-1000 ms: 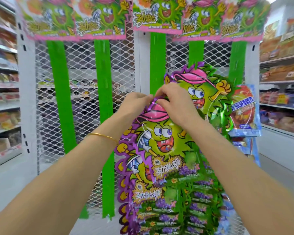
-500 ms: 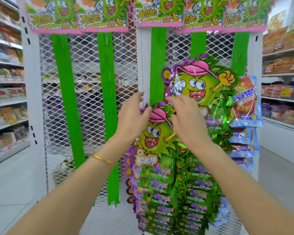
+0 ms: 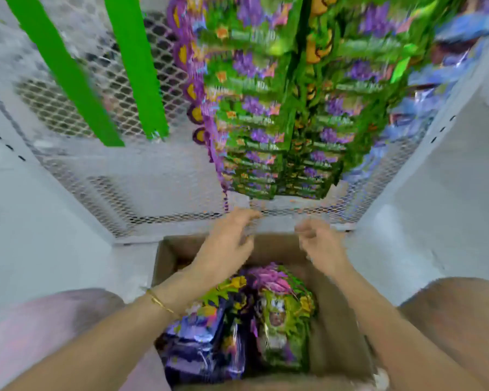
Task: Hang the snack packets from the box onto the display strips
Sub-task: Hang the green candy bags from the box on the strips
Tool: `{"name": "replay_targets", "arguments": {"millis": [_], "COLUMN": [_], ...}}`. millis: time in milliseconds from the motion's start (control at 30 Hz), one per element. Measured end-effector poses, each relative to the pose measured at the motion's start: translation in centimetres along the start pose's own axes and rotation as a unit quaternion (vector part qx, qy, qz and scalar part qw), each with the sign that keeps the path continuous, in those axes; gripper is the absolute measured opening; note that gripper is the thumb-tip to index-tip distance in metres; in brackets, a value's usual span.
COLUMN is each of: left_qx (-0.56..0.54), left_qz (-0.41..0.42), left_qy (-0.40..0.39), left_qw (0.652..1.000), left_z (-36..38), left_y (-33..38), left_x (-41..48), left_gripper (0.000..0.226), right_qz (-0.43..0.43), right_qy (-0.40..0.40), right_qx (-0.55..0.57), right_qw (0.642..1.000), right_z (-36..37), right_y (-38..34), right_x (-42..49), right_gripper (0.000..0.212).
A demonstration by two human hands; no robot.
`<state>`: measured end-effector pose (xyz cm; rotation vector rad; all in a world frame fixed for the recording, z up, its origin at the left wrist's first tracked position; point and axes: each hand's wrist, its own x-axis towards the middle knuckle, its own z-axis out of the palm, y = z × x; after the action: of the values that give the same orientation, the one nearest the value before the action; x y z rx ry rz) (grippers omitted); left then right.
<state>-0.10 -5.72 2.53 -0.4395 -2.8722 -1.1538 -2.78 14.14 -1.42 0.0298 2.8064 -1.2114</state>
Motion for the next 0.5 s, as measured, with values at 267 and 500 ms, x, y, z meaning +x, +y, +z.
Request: {"name": "replay_targets", "arguments": {"millis": [267,500], "left_qx": [0.002,-0.016], "left_qz": [-0.078,-0.131], "left_qy": [-0.066,-0.093], "left_qw": [0.995,0.987], "left_z": [1.8,2.4], "left_y": [-3.2,-4.1], "left_x": [1.5,1.6], "left_gripper": [0.04,0.037], "right_qz": [0.135,0.148], "right_qy": [-0.22,-0.182], "right_qx": [-0.183,-0.24], "right_qw": [0.949,0.942], "right_z": [9.8,12.5], "right_y": [11.7,14.4], "right_x": [0.4,1.7], "right_gripper": [0.05,0.052]}}
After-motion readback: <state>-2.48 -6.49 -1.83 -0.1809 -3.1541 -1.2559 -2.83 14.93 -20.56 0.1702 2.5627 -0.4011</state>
